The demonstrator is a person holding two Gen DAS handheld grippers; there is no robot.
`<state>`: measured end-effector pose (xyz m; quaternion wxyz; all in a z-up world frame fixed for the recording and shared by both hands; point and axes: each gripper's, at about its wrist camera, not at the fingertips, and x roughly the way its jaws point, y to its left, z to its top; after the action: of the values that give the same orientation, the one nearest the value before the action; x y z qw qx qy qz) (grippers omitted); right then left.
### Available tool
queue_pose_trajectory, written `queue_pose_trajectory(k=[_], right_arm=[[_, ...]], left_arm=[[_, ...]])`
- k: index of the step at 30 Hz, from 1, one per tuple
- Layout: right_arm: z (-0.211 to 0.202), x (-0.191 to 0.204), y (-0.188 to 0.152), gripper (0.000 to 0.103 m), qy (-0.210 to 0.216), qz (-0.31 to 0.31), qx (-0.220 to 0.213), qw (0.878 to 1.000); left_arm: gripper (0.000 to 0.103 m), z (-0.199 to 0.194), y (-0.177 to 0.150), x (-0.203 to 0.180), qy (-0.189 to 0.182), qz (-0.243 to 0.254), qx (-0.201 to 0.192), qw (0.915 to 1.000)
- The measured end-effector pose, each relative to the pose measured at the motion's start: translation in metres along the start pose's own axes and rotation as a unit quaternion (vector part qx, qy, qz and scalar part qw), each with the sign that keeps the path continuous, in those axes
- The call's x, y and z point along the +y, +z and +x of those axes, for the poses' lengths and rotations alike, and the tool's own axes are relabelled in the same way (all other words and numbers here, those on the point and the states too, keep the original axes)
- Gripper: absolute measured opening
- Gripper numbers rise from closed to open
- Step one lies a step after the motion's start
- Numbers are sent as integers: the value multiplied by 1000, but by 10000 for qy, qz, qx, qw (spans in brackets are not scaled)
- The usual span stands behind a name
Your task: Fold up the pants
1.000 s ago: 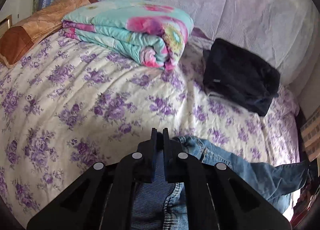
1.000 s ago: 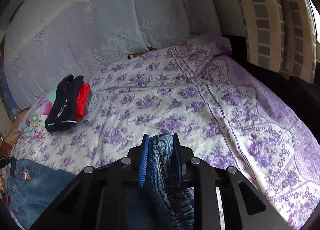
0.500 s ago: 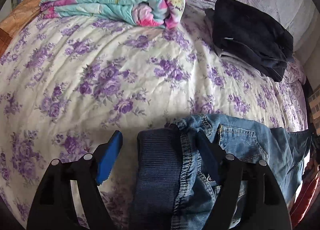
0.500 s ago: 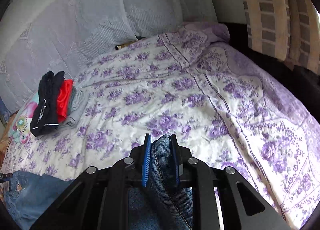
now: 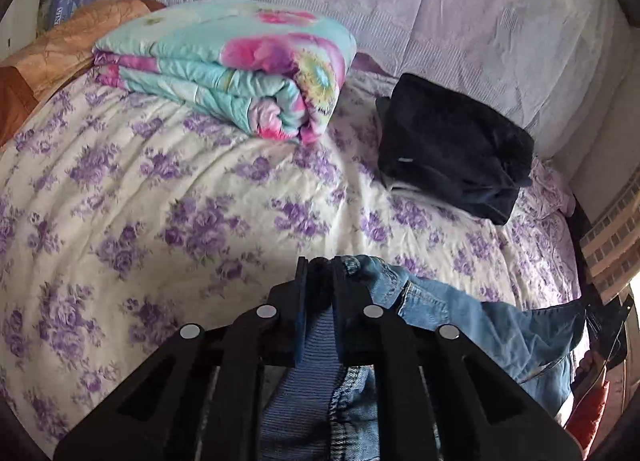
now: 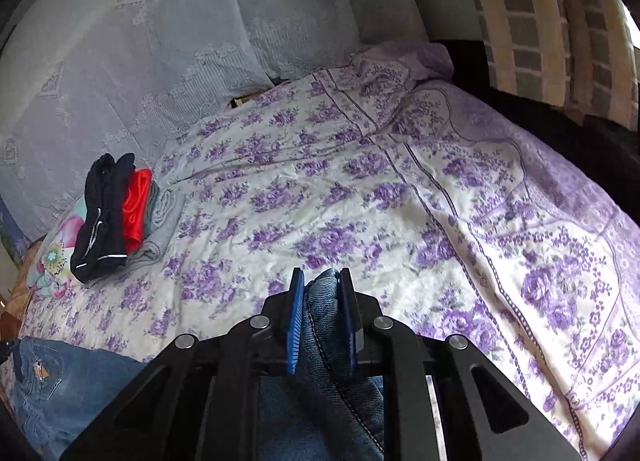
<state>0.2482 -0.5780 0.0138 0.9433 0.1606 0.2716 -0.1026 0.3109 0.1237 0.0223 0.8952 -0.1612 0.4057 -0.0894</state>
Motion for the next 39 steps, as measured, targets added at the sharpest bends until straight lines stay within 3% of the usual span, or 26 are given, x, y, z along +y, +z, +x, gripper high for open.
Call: queue_pose_trajectory(k=[2, 5, 8, 10, 11, 13, 15, 17, 19, 20, 25, 31, 32, 33, 34, 36, 39], right_arm=[[-3, 12, 13, 17, 81, -120, -161, 9998], [1, 25, 26, 16, 146, -182, -388, 9990], [26, 32, 30, 16, 150, -201, -153, 9996], [65, 35, 22, 30, -236, -495, 406, 9977], [81, 35, 16, 52, -557, -673, 531, 9948], [95, 31, 3, 57, -1077, -844, 542, 9891], [83, 22, -4, 57, -857, -578, 487, 9934], [62, 19, -5, 57, -681, -437, 336, 9962], [44, 22, -9, 57, -443, -496, 315, 9973], [39, 24, -14, 57, -334, -513, 390, 9974], [50, 4, -45, 57, -34, 223, 985, 9949], [77, 6, -55, 53, 357, 752, 1401, 9866], [82, 9, -55, 45, 390, 814, 1414, 9858], [85, 12, -55, 23, 399, 840, 1378, 9861], [83, 14, -56, 11, 413, 839, 1248, 9878], [75, 15, -54, 7, 397, 773, 989, 9913], [80, 6, -58, 9, 258, 746, 1281, 9886]], left_arm=[[9, -3, 9, 2, -111, -136, -72, 9998], [9, -6, 14, 6, 60, -263, -339, 9991], [9, -12, 23, 27, 168, -625, -561, 9963], [11, 3, 29, 40, 395, -757, -373, 9957], [11, 19, 30, 46, 568, -786, -152, 9952], [13, 54, 24, 57, 771, -777, 481, 9928], [16, 57, 14, 60, 925, -738, 502, 9917], [18, 37, 10, 56, 776, -529, 306, 9951], [38, 13, 5, 54, 722, -420, 126, 9964], [42, 1, 2, 54, 713, -384, 69, 9967], [43, -40, -32, 60, 590, -369, 201, 9974], [52, -76, -91, 83, 752, -747, 448, 9934], [54, -82, -99, 86, 780, -815, 460, 9925], [58, -85, -106, 87, 795, -869, 498, 9918], [59, -87, -113, 88, 768, -934, 544, 9912], [62, -87, -126, 85, 617, -1056, 644, 9904], [63, -79, -142, 74, 290, -1084, 857, 9900]])
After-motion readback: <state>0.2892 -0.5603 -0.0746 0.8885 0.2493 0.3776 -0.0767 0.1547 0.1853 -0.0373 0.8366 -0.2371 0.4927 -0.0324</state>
